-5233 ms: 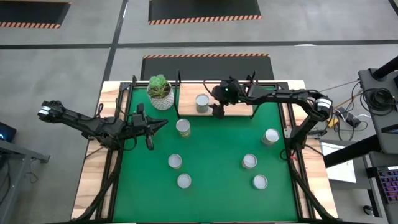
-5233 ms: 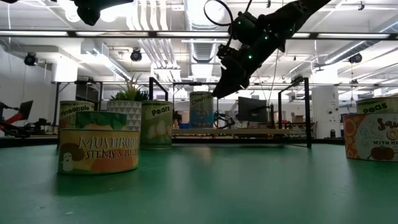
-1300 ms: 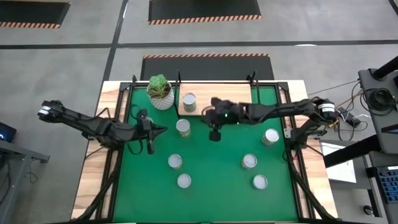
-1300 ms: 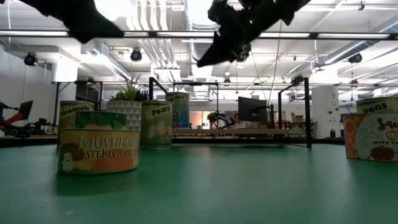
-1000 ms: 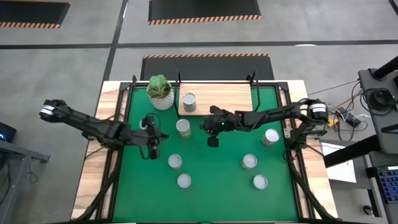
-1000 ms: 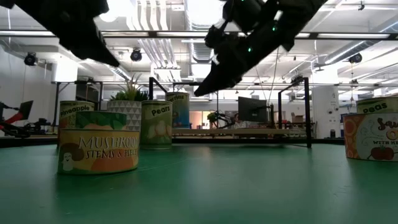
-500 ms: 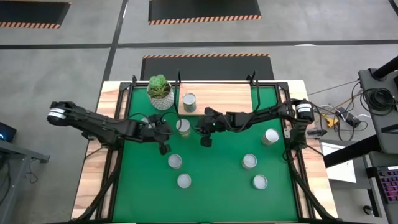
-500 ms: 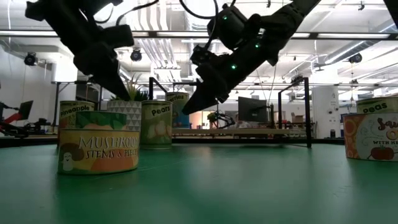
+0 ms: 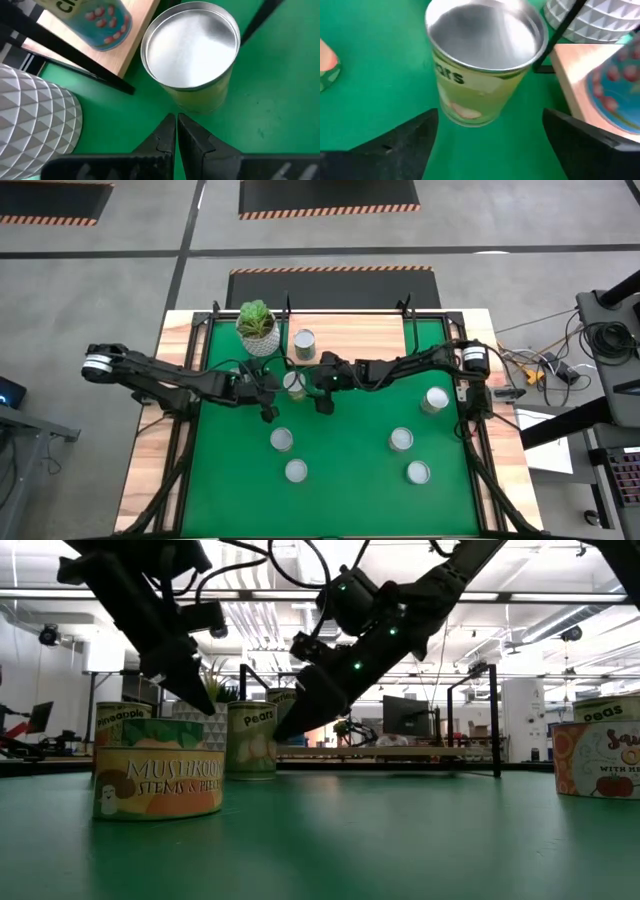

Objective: Pick and place cans onto a shelf
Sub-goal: Put the canned pears can on the shelf

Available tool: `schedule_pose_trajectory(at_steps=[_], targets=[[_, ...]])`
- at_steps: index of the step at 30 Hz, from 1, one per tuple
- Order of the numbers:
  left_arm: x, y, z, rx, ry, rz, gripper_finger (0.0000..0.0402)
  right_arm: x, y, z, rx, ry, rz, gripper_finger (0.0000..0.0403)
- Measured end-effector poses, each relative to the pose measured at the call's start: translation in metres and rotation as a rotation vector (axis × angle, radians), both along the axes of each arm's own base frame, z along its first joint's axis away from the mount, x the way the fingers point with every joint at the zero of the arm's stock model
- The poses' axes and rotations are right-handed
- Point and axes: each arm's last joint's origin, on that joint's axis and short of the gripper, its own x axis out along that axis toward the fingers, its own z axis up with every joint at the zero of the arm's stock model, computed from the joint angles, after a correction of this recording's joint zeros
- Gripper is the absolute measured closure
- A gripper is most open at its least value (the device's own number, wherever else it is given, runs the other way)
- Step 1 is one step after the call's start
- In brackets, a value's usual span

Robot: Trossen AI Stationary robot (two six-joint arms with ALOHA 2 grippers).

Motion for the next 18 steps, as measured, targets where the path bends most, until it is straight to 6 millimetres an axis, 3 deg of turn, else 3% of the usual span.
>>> schedule_pose_trajectory(at_steps=[10,18], targets=[[0.008,-0.001,-0.010,0.028,0.034,-0.041,0.0402,0.027,-0.002,-0.003,-0.009,-0.028,0.060,0.0037],[0.010,-0.001,-0.007,0.033,0.009,-0.052,0.0402,0.033,-0.001,0.001,0.001,-0.041,0.092,0.0048]])
